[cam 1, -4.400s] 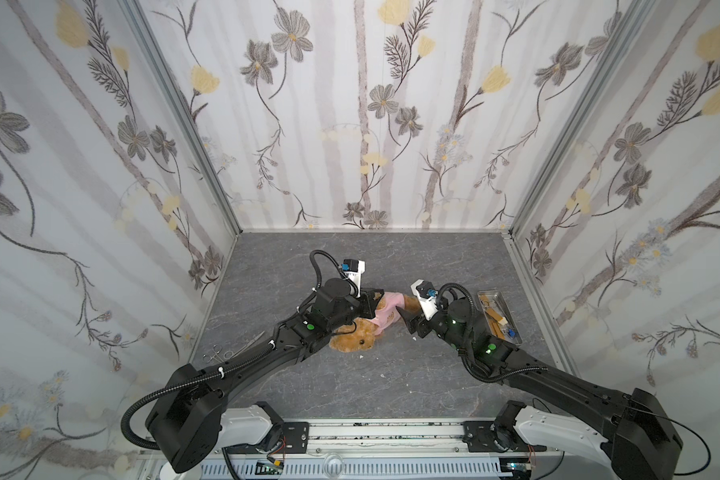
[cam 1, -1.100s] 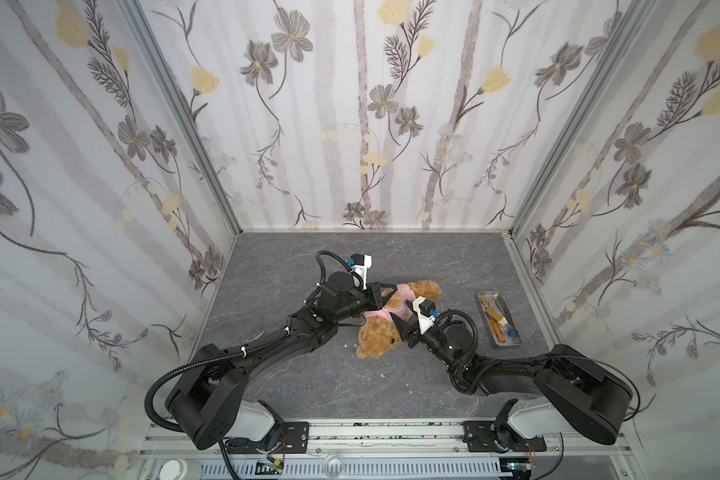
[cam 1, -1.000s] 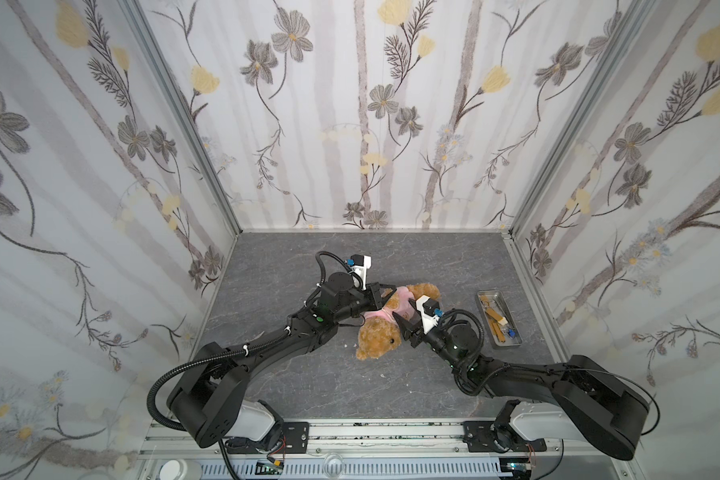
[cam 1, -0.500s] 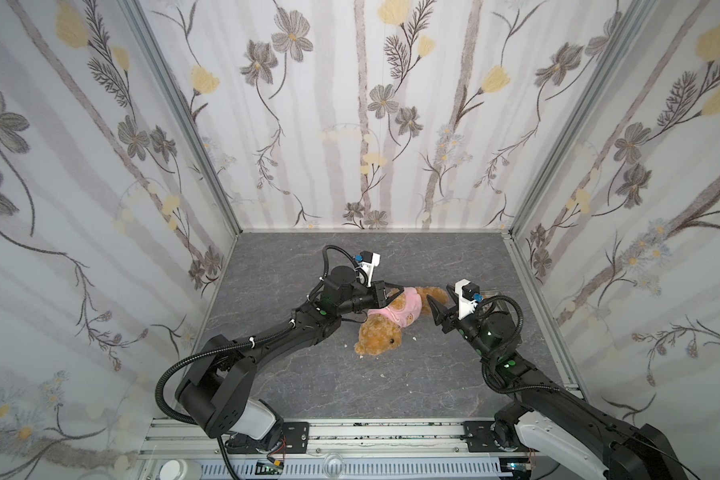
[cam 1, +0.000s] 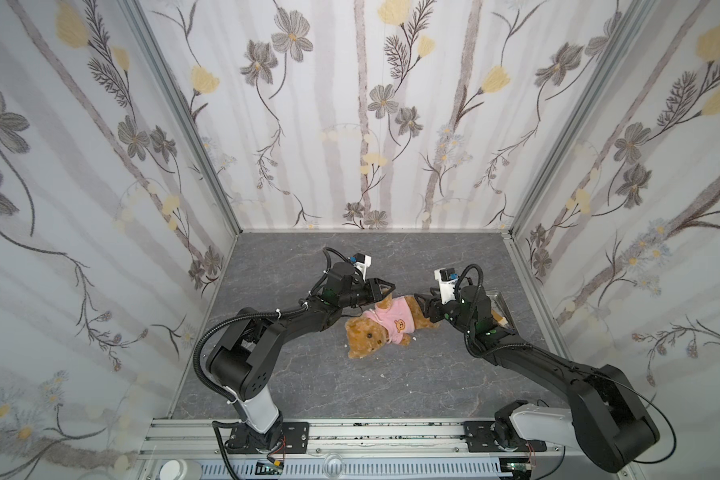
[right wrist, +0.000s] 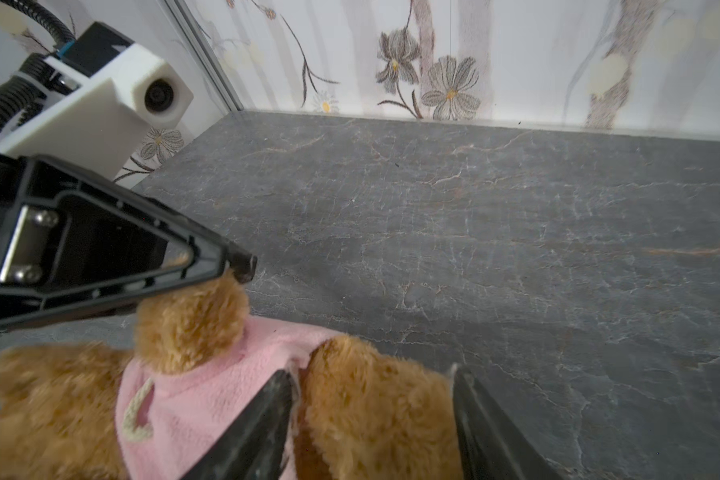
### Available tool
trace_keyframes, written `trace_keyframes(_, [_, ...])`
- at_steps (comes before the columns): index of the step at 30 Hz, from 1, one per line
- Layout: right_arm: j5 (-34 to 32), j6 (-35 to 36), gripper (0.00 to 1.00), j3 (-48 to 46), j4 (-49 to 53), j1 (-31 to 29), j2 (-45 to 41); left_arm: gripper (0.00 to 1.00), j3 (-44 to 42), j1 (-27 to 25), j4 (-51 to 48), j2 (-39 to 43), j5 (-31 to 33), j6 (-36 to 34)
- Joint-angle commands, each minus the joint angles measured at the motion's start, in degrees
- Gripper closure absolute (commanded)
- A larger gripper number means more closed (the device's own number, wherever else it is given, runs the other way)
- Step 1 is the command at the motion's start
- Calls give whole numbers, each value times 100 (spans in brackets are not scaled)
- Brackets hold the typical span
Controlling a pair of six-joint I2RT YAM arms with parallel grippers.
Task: Dress the teddy bear
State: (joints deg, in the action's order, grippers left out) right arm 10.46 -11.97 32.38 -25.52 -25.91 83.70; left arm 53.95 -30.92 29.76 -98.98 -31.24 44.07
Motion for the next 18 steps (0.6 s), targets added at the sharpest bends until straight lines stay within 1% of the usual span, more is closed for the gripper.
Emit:
trace_keyframes(1, [224, -311, 39, 281, 138, -10, 440, 41, 260, 291, 241, -152, 315, -266])
trace_keyframes(3, [240, -300, 40, 459, 326, -10, 647, 31, 287, 454, 220, -81, 466, -492])
trace_keyframes(4, [211, -283, 41, 500, 399, -10, 686, 28, 251, 524, 192, 2, 589, -622])
trace_keyframes(5, [130, -252, 41, 533, 473, -9, 674, 22, 186, 602, 101, 133, 752, -783])
trace_keyframes(6, [49, -192, 41, 538, 537, -10, 620, 18, 91, 671, -26, 302, 969, -970])
trace_keyframes(7, [-30, -139, 41, 527, 580, -10, 549, 16, -17, 721, -191, 472, 1184, -1175])
trace_keyframes(8, [-134, -82, 40, 519, 639, -10, 464, 15, -142, 744, -453, 730, 1531, -1460])
trace_keyframes(9, [-233, -11, 40, 507, 725, -10, 394, 14, -283, 730, -750, 1004, 1903, -1770])
trace_keyframes(11, [-369, 91, 40, 506, 930, -10, 362, 13, -591, 652, -1295, 1603, 2485, -2119])
trace_keyframes(14, [-373, 106, 40, 481, 1158, -10, 544, 12, -1314, 432, -1728, 2655, 2956, -2111])
trace_keyframes(15, [-382, 107, 41, 482, 1232, -9, 638, 12, -1571, 328, -1837, 3136, 3029, -1999])
trace_keyframes(18, [-445, 110, 42, 489, 1409, -6, 729, 10, -2233, -63, -1905, 3951, 3055, -1447])
